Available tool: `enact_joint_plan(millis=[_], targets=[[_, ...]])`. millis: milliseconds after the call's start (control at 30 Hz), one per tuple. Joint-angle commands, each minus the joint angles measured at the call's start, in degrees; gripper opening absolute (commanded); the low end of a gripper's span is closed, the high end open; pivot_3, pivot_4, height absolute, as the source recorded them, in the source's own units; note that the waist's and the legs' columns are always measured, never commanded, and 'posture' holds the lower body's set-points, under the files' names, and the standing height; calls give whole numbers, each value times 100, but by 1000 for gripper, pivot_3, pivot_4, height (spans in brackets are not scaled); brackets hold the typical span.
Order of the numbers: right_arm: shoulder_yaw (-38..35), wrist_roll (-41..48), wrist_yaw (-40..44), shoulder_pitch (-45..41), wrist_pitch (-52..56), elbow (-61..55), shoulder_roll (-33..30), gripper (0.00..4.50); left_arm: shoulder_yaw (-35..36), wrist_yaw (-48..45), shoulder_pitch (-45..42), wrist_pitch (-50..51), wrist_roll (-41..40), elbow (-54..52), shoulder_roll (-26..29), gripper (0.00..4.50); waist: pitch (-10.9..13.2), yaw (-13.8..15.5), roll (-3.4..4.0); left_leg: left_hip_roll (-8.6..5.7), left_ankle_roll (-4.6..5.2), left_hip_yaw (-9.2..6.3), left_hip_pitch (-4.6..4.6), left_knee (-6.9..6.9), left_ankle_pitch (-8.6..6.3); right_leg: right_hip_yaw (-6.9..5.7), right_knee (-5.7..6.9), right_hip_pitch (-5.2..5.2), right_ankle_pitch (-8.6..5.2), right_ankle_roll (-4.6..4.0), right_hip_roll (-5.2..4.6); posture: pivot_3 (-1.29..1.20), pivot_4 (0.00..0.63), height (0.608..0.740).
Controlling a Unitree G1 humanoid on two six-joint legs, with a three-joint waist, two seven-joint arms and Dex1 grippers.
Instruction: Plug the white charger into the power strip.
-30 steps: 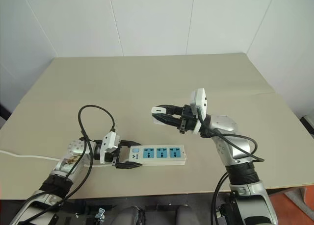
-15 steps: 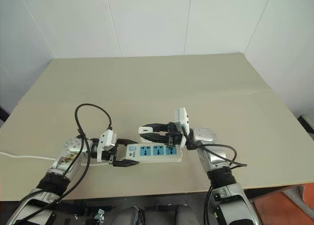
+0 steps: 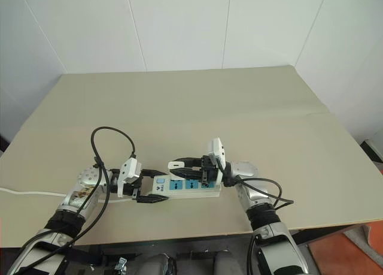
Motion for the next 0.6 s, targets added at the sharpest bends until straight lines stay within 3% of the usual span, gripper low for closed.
enact_joint_plan(millis=[33,600], targets=[[-45,25,59,-130,-122,-78,96,1117,-38,135,60,88,306,151,27,3290,0,1,0,0,0,0,0,0,0,0,0,0,0,0,0,0,150,740],[-125,-223,163,-206,-612,497,128,1117,-65,103,134,125,309,65,1,3290,1,1,1,-1,0,-1,0,-6,0,-1,-10,2,0,0,-4,0,150,740]])
